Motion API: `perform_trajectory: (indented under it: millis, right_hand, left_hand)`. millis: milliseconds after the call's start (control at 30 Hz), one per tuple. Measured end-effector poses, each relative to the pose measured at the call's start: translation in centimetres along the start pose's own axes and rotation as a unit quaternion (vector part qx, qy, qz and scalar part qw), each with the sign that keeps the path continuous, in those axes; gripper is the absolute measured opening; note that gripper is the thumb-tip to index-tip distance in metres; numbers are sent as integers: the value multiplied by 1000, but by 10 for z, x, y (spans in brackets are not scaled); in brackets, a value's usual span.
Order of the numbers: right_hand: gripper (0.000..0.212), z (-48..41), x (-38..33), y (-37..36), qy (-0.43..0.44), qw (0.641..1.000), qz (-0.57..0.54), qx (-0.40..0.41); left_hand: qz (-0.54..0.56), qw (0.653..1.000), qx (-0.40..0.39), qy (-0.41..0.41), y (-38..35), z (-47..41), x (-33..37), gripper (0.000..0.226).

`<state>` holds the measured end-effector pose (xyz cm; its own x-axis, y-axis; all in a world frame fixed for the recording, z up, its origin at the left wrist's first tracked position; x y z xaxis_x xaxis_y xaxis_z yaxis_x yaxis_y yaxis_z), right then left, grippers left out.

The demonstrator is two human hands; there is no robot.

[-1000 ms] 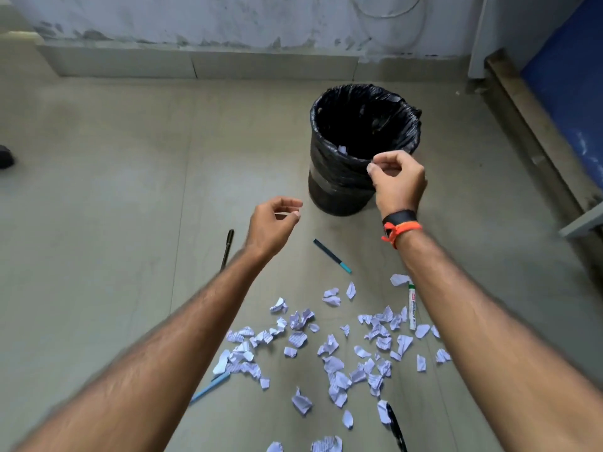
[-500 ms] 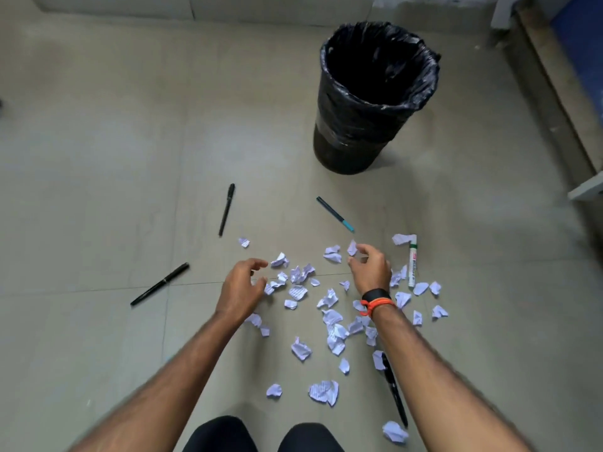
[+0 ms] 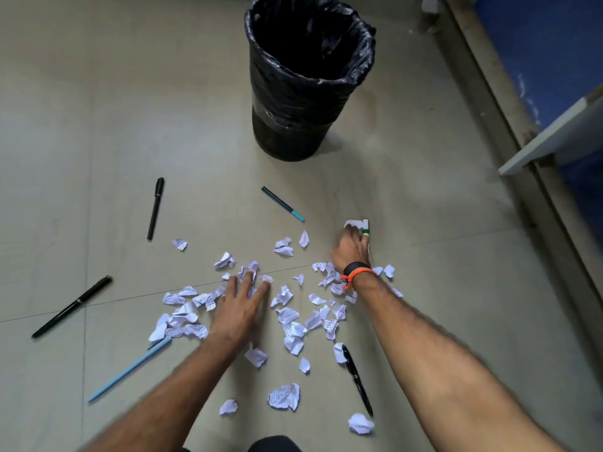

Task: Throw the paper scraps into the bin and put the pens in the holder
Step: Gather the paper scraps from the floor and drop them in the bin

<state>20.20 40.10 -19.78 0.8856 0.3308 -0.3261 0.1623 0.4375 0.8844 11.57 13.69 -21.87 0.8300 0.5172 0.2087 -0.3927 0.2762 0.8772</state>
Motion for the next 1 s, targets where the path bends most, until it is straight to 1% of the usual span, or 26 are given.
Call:
perform_trajectory:
  millis: [100,167,233,267,300,367,433,500,600,667,700,767,800,833,900,933,1000]
  right_hand:
    - [56,22,-13,-10,56,998,-4,-10]
    - [59,42,-26,-9,100,993,-55,8]
    - [61,53,-22,3,83,989,-105,64]
    - [60,53,-14,6,55,988,-113,86]
    - [59,53,-5,6,22,989,-113,89]
    - [54,53,7,-1,-35,992,-103,61]
    - [52,57,10,-10,-51,995,-85,29]
    - [56,66,4,-18,-38,996,-82,0]
    - [48,88,-15,-24,22,991,-134,-11]
    - [51,101,-13,-13,47,981,-183,35]
    - [52,103,-3,-1,34,973,-214,80]
    - [49,98,38,27,-29,945,-264,188]
    - [49,95,62,38,-72,937,-261,221]
    - [51,91,82,45,-113,937,-242,226]
    - [56,77,113,45,-159,951,-199,174]
    - [58,71,120,41,-159,960,-183,137]
    - [53,66,120,29,-126,978,-145,80]
  left_hand:
    - [3,1000,-8,17,-1,1,0,112]
    - [-1,1000,-13,28,0,2,-1,113]
    - [-8,999,-27,28,0,1,0,114]
    - [-12,999,-32,29,0,1,0,114]
    - [-18,999,-34,30,0,0,0,113]
    - [-30,998,-33,33,1,-1,1,113]
    - [-34,998,-33,33,-1,-2,2,111]
    - [-40,998,-33,35,-2,-2,1,111]
    - [-35,998,-33,36,-1,0,2,111]
    - [-30,998,-41,38,0,1,3,110]
    - [-26,998,-44,39,2,2,3,110]
    - [-18,998,-43,40,5,3,4,110]
    - [-16,998,-42,42,6,3,5,108]
    - [-14,998,-39,43,6,3,5,105]
    - [-16,999,-26,42,8,1,5,99]
    - [-19,999,-19,40,9,0,6,97]
    - [-25,999,-16,39,9,-1,6,94]
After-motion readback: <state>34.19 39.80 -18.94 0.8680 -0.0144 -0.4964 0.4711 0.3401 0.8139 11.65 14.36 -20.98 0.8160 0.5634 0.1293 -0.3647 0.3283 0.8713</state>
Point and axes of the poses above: each hand's wrist, its own z-axis away from the middle knuckle, its own y-axis out of the back of the hand, x = y × z, the point moved 8 cm from there along -z, towards the middle knuckle, and after that the axes turned 11 degrees about -z, right-handed, at the moved point
